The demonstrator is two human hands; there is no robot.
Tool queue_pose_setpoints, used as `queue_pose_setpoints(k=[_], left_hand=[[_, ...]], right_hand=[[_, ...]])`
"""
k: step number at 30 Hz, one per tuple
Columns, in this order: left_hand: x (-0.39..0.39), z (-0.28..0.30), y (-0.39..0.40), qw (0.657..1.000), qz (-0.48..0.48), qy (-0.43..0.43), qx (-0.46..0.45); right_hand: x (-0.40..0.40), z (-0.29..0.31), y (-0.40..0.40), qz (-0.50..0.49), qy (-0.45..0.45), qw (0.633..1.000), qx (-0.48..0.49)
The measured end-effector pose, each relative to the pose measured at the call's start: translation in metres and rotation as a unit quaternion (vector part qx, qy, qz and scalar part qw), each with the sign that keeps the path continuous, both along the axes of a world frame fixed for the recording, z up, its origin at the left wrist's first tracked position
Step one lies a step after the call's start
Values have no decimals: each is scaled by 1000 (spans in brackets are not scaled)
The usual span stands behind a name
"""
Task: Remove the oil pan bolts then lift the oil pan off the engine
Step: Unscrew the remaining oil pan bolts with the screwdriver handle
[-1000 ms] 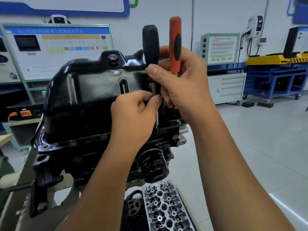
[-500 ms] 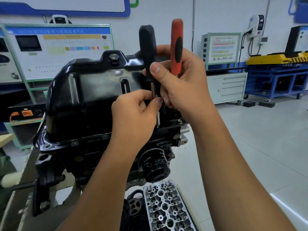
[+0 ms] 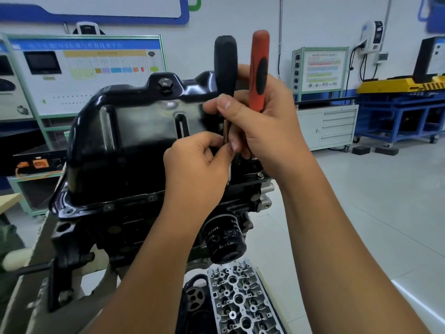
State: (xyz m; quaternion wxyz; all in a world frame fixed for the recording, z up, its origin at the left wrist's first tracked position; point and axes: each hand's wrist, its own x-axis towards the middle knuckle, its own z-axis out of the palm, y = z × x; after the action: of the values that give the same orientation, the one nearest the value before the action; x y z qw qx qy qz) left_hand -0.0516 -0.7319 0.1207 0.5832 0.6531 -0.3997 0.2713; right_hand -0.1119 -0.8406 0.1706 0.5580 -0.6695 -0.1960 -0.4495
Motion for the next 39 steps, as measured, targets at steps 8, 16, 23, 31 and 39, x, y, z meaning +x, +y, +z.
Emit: queue_pose_setpoints(k=[8, 16, 23, 31, 39], left_hand=[[-1, -2, -3, 1000, 21, 3, -21], [-1, -3, -1, 1000, -10, 7, -1], [0, -4, 0, 1000, 11, 11, -10], [-1, -5, 2, 1000, 15, 14, 18], [-12, -15, -1, 989, 42, 65, -127]], right_hand=[[2, 1, 0, -77, -22, 997, -22], [-4, 1, -2, 33, 6, 999, 0], [1, -2, -3, 23, 2, 999, 43], [0, -4, -5, 28, 2, 999, 35], [4, -2, -5, 1, 1, 999, 41]])
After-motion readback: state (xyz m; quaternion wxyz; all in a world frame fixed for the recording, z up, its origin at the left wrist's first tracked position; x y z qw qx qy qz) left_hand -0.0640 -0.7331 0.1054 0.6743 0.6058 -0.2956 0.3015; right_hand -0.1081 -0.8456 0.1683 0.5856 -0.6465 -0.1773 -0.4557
